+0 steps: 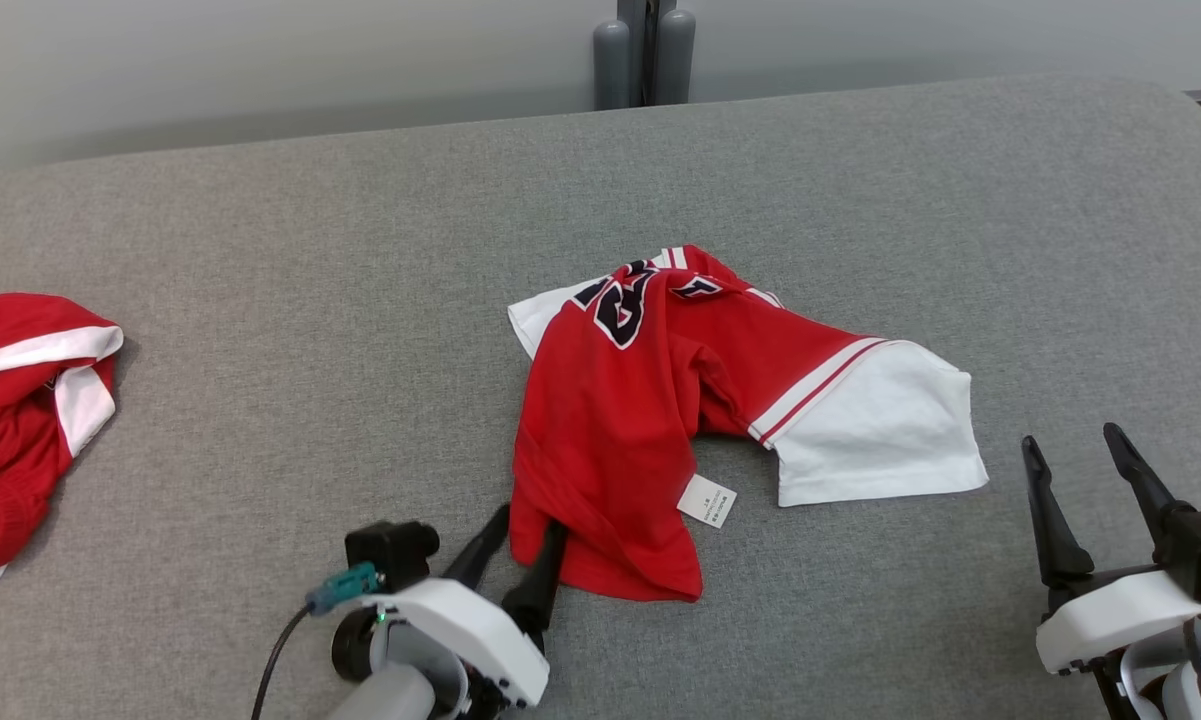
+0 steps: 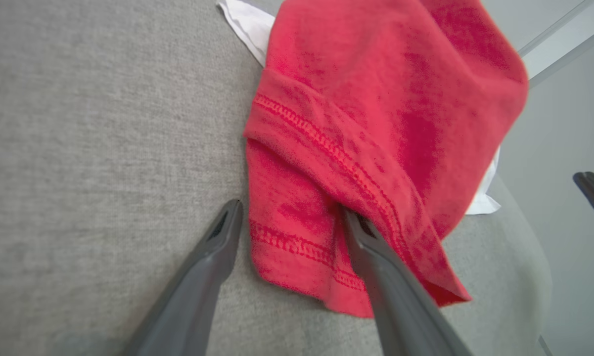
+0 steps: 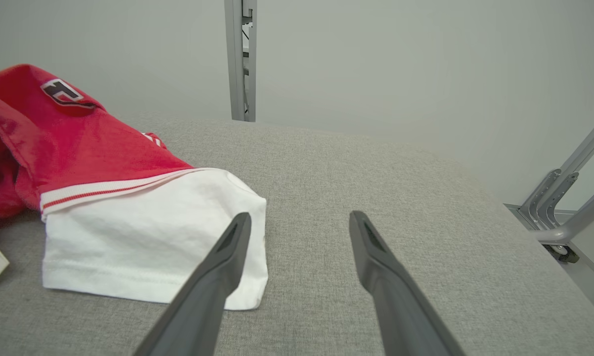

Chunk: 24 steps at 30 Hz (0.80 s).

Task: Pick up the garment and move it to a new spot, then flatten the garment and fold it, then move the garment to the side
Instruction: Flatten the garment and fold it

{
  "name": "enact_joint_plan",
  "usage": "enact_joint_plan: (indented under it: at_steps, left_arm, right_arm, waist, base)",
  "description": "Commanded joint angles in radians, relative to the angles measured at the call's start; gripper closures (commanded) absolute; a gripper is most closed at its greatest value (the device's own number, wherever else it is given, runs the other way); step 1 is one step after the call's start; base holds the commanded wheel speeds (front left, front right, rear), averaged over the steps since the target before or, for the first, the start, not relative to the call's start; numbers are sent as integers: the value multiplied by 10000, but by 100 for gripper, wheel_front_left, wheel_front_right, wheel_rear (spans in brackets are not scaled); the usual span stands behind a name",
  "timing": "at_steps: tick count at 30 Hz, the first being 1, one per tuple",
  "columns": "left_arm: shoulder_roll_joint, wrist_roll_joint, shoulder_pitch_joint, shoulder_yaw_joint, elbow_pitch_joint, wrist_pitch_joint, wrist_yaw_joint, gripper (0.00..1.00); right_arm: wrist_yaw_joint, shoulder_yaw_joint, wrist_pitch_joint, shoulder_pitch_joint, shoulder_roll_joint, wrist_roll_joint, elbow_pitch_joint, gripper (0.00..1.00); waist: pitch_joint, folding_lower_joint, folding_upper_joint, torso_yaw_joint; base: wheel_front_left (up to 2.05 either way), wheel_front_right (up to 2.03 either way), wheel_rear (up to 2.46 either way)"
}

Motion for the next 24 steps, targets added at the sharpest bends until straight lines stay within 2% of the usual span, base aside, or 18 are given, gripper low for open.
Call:
enact_joint_plan:
  at_steps: [1,8,10,14,15,16,20,24]
  left_arm:
    - [-35,115,-134,249,263,160,-28,100]
    - [988,2070,-233,2473,-486,94,627,100]
    - [1409,2533,-214,2922,-596,92,708,100]
    - [2145,3378,-488,3223,-244,92,628,100]
    - [2229,3510,-603,3299,-108,92,663,54]
    - [2319,3645,-690,3374,-4,92,643,0]
    - [2455,4509,-586,3917,-285,92,1153,0]
    - [2053,5217,273,4908,-1384,92,1918,0]
  right_arm:
    - [-3,-71,1,-98,1,-82,-27,0]
    - [-4,-475,1,78,252,-56,41,0]
    - [-3,-440,1,71,336,-69,47,0]
    - [-3,-249,1,-100,527,-118,93,0]
    - [-3,-206,1,-137,576,-116,104,0]
    - [-3,-141,1,-171,635,-112,91,0]
    - [-3,-17,1,-230,896,-17,-74,0]
    - [-3,105,1,-80,1137,17,-321,0]
  waist:
    - [4,0,-1,33]
    - [-170,0,-1,366]
    - [-223,0,-1,440]
    - [-286,0,-1,480]
    - [-307,0,-1,471]
    - [-323,0,-1,456]
    - [-517,0,-1,378]
    - [-842,0,-1,370]
  base:
    - [0,0,0]
    - [0,0,0]
    - [0,0,0]
    - [0,0,0]
    - [0,0,0]
    - [0,0,0]
    - [0,0,0]
    - [0,0,0]
